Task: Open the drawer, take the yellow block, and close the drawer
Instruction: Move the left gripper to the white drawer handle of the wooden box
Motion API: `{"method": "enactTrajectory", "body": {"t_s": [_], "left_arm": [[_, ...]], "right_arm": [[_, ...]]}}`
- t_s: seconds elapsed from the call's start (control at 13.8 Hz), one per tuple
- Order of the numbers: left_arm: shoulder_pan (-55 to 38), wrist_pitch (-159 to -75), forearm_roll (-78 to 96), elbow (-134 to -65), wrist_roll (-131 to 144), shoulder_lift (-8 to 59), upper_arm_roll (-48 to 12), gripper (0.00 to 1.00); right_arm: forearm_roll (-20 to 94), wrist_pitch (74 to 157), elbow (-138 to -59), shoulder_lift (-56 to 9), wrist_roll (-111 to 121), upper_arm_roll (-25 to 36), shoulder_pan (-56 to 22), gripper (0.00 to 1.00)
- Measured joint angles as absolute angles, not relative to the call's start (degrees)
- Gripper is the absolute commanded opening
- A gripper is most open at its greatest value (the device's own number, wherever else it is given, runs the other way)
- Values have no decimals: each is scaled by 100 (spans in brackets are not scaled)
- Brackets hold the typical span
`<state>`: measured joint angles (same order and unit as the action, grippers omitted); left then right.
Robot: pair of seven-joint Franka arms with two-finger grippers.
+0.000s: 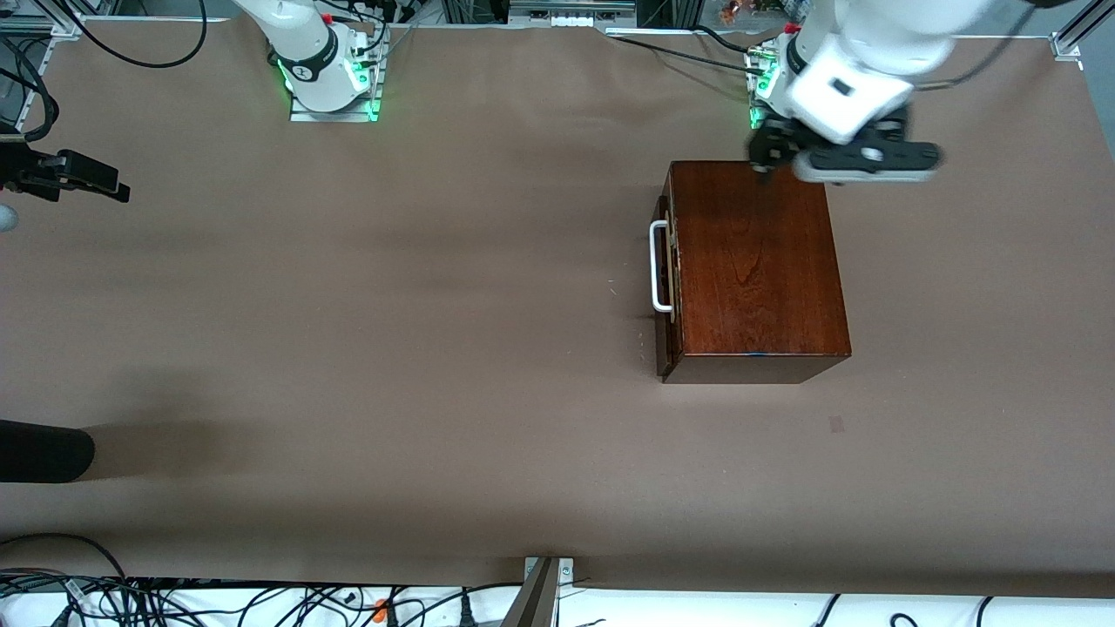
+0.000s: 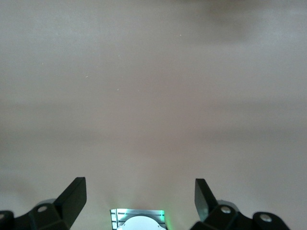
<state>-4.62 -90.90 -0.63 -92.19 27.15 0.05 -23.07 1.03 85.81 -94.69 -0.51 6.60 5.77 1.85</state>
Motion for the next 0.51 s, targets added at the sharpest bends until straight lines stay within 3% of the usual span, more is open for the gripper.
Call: {"method": "enactTrajectory", "body": {"t_s": [0.22, 0.51], "left_arm": [[-861, -9116, -278, -8970, 3465, 559, -2857, 100], [-1982, -9155, -1001, -8401, 4564, 1644, -2891, 100]], "right_arm": [[103, 8580, -9470, -51, 660, 579, 186, 100], [103, 8579, -9472, -51, 660, 580, 187, 100]]}}
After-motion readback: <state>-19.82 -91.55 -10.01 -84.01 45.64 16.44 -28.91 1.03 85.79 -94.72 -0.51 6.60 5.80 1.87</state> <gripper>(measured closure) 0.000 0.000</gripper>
